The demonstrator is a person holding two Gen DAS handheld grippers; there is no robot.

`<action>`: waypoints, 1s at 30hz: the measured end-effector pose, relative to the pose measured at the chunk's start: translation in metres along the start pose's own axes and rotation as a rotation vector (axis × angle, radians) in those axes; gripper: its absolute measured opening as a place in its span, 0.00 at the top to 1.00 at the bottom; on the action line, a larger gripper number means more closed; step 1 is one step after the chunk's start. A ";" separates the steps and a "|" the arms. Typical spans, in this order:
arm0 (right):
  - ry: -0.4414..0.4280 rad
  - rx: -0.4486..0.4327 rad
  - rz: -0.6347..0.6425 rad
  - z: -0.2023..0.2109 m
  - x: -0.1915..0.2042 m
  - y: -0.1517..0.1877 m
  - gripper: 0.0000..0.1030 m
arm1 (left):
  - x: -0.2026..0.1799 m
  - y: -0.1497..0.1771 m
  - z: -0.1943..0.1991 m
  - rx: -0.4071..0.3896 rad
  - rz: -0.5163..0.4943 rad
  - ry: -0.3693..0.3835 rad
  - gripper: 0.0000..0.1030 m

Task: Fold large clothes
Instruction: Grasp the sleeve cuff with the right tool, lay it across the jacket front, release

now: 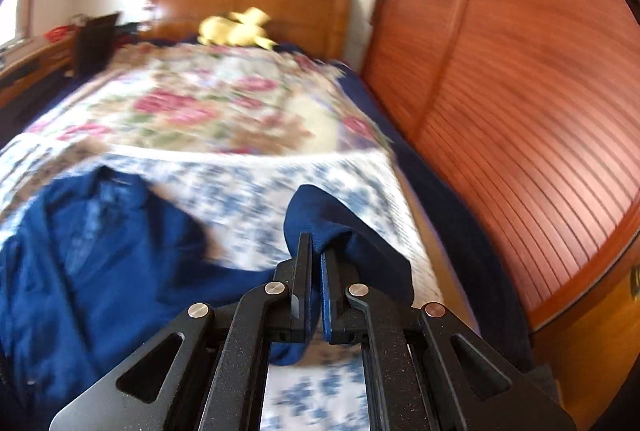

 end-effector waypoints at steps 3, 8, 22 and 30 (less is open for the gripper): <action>-0.039 -0.034 0.055 0.014 0.043 -0.013 0.99 | 0.008 -0.002 0.017 -0.021 -0.001 0.013 0.44; -0.092 -0.062 0.105 0.022 0.100 -0.027 0.99 | 0.030 -0.004 0.036 -0.029 0.023 0.014 0.44; -0.347 -0.116 0.226 0.044 0.261 -0.028 0.99 | 0.113 0.018 0.082 -0.035 0.092 -0.136 0.44; -0.497 -0.003 0.210 0.052 0.322 0.031 0.83 | 0.129 0.020 0.088 -0.041 0.119 -0.163 0.44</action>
Point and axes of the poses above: each gripper's, at about its wrist camera, not at the fingertips, and z roughly against the way its jaws point, x to its left, y to its underside, the point moved 3 cm from there along -z, roughly the way its jaws point, and after that the axes turned 14 degrees about -y, right-handed, at the moved point
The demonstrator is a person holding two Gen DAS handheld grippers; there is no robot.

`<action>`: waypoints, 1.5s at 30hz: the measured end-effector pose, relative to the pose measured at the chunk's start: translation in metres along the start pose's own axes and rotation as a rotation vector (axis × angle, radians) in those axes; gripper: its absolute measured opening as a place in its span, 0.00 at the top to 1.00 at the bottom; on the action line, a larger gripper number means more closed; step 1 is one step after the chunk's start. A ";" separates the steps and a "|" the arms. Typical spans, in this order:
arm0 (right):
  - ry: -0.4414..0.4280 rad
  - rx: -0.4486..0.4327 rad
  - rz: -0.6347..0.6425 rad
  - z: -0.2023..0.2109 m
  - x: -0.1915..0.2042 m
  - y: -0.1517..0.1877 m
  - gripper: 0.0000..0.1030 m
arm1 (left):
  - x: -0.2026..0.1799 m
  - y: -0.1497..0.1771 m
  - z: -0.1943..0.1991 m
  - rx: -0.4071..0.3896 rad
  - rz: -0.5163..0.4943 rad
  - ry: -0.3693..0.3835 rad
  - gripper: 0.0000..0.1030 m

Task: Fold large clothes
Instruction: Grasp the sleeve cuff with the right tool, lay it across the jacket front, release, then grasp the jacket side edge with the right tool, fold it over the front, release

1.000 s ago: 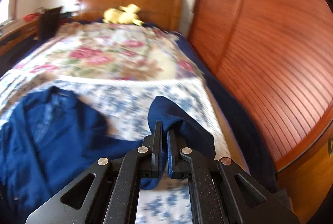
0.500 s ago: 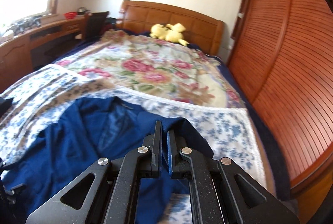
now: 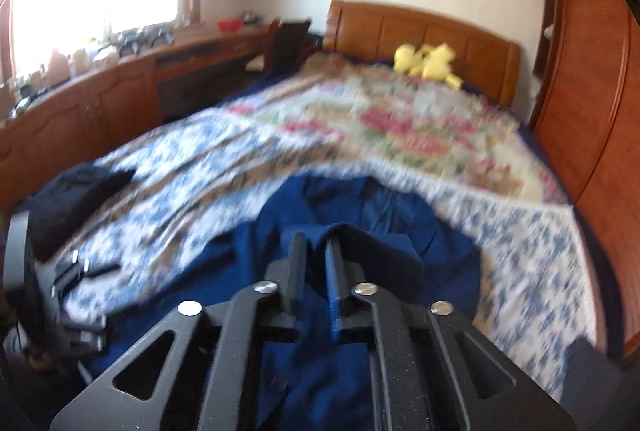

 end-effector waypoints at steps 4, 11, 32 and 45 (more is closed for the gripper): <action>-0.020 0.036 0.005 0.002 0.008 0.031 0.64 | -0.003 -0.001 -0.001 0.002 -0.006 0.000 0.44; 0.047 0.087 -0.027 0.004 -0.013 0.069 0.63 | -0.015 0.001 0.000 0.004 -0.033 0.005 0.44; 0.032 0.218 -0.240 -0.100 -0.067 0.145 0.52 | -0.017 0.009 -0.005 0.023 -0.044 0.015 0.44; 0.002 0.258 -0.278 -0.123 -0.069 0.155 0.46 | -0.015 0.009 -0.007 0.029 -0.044 0.013 0.44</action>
Point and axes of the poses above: each gripper's, at about its wrist camera, not at the fingertips, and z roughly against the way its jaws point, x to its left, y to its underside, the point moved 3 cm from there along -z, roughly the way its jaws point, and after that the axes turned 14 degrees about -y, right-handed, at the moved point
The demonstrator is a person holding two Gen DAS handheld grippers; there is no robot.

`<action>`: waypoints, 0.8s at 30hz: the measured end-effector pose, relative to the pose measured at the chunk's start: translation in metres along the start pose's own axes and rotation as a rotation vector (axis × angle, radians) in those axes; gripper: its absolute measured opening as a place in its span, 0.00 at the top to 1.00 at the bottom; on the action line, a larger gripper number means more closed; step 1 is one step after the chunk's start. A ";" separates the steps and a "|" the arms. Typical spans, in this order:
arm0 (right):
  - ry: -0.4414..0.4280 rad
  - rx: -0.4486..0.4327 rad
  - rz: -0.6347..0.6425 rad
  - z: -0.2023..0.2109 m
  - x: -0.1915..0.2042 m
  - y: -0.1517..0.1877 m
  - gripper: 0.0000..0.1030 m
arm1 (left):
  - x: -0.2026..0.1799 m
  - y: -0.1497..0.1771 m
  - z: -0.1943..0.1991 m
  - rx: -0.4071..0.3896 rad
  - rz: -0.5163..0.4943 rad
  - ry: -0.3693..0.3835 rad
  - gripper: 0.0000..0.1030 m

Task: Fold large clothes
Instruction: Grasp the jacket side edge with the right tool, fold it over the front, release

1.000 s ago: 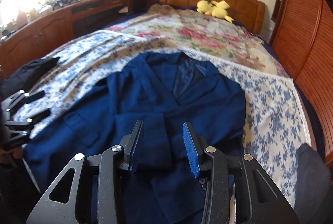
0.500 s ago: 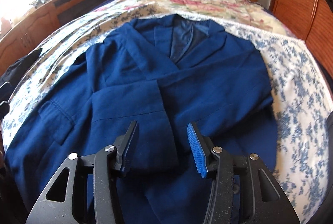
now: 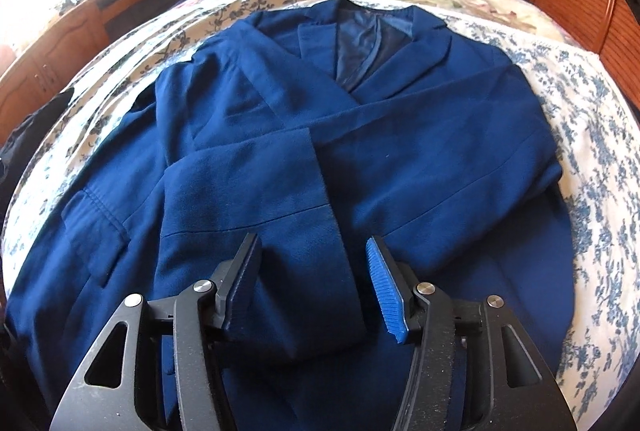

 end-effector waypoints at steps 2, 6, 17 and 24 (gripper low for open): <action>-0.009 0.008 -0.002 -0.003 0.002 0.001 0.46 | 0.000 0.000 0.000 0.000 -0.001 0.000 0.44; -0.010 0.022 -0.001 -0.006 0.005 0.001 0.46 | 0.001 0.001 -0.002 0.003 0.000 -0.003 0.44; -0.025 -0.033 0.124 0.016 0.035 -0.003 0.92 | 0.007 0.002 0.001 0.000 0.013 -0.010 0.44; -0.084 -0.124 0.187 0.051 0.090 -0.017 0.92 | 0.022 0.001 0.009 -0.014 0.035 -0.030 0.44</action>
Point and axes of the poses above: each gripper's, at about its wrist camera, not at the fingertips, and z roughly against the way its jaws point, x to its left, y to its underside, the point moved 3 cm from there along -z, roughly the way its jaws point, and after that the axes turned 14 degrees about -y, right-handed, at the moved point
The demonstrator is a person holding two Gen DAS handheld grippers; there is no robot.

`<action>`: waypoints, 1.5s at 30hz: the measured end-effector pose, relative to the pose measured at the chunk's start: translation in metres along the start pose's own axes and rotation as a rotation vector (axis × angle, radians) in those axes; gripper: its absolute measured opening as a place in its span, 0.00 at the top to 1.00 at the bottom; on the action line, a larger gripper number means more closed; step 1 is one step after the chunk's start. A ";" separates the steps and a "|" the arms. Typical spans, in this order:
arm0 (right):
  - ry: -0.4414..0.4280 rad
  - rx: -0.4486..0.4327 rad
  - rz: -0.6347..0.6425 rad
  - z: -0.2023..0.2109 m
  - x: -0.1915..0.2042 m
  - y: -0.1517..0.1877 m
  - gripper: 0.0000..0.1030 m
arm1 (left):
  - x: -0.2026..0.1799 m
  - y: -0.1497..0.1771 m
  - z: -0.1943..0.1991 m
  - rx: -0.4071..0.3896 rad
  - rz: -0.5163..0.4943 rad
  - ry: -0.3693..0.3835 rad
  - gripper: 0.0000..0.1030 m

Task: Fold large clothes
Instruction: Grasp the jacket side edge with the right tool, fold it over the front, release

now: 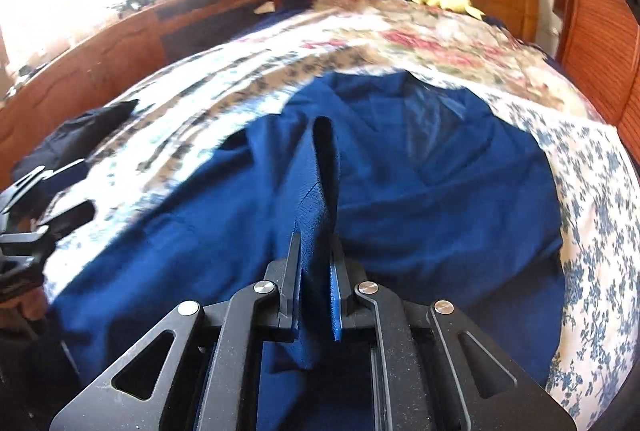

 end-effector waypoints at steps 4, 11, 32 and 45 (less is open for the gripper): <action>-0.036 0.008 0.012 -0.005 0.030 0.004 0.92 | 0.011 0.000 0.005 -0.007 0.020 -0.011 0.44; -0.095 0.032 -0.033 -0.020 0.060 0.025 0.89 | 0.028 0.008 0.013 -0.002 0.036 -0.035 0.44; 0.016 -0.009 0.016 0.015 0.071 0.047 0.78 | 0.008 0.037 0.043 0.001 -0.013 0.018 0.44; 0.010 0.144 -0.015 -0.042 0.046 0.095 0.77 | -0.001 0.051 0.044 0.035 -0.037 0.020 0.44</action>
Point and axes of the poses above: each gripper's, at about its wrist camera, not at the fingertips, and z roughly against the way its jaws point, x to its left, y to its underside, the point moved 3 cm from there along -z, roughly the way its jaws point, and after that the axes turned 14 degrees about -y, right-handed, at the moved point
